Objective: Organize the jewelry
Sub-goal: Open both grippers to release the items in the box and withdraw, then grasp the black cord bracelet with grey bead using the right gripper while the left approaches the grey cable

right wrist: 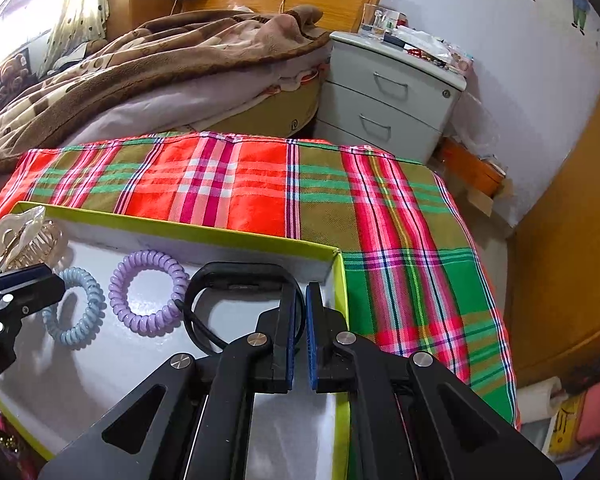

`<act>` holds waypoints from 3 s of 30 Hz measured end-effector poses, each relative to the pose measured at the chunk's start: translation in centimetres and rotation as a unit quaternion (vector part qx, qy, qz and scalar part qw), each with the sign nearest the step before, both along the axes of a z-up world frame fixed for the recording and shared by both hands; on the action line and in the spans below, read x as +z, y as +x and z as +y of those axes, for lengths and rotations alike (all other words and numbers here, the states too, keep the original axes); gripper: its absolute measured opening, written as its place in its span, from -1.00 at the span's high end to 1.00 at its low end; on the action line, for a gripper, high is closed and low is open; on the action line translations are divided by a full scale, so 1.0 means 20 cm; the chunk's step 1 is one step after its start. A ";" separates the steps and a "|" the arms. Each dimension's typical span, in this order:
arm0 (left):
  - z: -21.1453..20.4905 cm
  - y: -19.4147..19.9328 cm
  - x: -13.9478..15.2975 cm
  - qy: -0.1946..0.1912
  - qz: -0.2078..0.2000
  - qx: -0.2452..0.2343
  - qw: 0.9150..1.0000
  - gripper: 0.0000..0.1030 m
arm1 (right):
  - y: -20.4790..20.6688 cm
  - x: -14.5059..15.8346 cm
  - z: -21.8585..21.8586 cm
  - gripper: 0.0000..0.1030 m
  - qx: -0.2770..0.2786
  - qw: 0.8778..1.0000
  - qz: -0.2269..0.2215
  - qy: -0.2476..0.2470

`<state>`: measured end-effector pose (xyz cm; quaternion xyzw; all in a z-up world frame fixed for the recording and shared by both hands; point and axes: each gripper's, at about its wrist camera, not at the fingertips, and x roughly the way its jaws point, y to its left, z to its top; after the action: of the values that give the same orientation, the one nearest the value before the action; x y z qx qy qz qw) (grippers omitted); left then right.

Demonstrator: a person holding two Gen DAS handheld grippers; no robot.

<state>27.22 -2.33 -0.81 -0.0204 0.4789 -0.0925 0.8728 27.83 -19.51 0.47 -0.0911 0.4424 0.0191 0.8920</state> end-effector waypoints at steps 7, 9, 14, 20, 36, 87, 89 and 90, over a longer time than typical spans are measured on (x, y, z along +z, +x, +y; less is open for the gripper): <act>0.00 0.00 0.00 0.000 0.001 0.003 1.000 0.40 | -0.01 0.01 0.00 0.80 0.002 1.000 -0.007 0.012; 0.00 -0.01 0.01 -0.001 -0.001 0.001 1.000 0.31 | -0.02 0.02 0.00 0.78 0.001 1.000 -0.011 0.016; -0.01 -0.03 0.02 -0.006 -0.002 0.000 1.000 0.27 | -0.05 0.05 0.01 0.75 0.005 0.999 -0.020 0.030; -0.02 -0.11 0.08 -0.005 -0.020 -0.001 1.000 0.23 | -0.10 0.10 -0.02 0.72 0.001 0.998 -0.037 0.052; 0.08 -0.45 0.24 -0.022 -0.059 0.021 0.998 0.21 | -0.44 0.26 -0.06 0.57 0.010 0.990 -0.083 0.110; 0.40 -0.98 0.03 -0.080 -0.031 0.064 0.994 0.18 | -0.99 -0.04 -0.28 0.60 -0.074 0.993 0.000 0.090; 0.40 -0.97 0.02 -0.080 -0.030 0.065 0.994 0.18 | -1.00 -0.04 -0.28 0.63 -0.070 0.994 0.000 0.088; 0.40 -0.97 0.02 -0.079 -0.030 0.064 0.994 0.18 | -1.00 -0.04 -0.29 0.66 -0.071 0.994 -0.001 0.088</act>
<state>7.89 5.64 -0.37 -0.1170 0.4417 -0.0750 0.8864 7.81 -25.30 -0.33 0.0188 0.4437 -0.0053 0.8960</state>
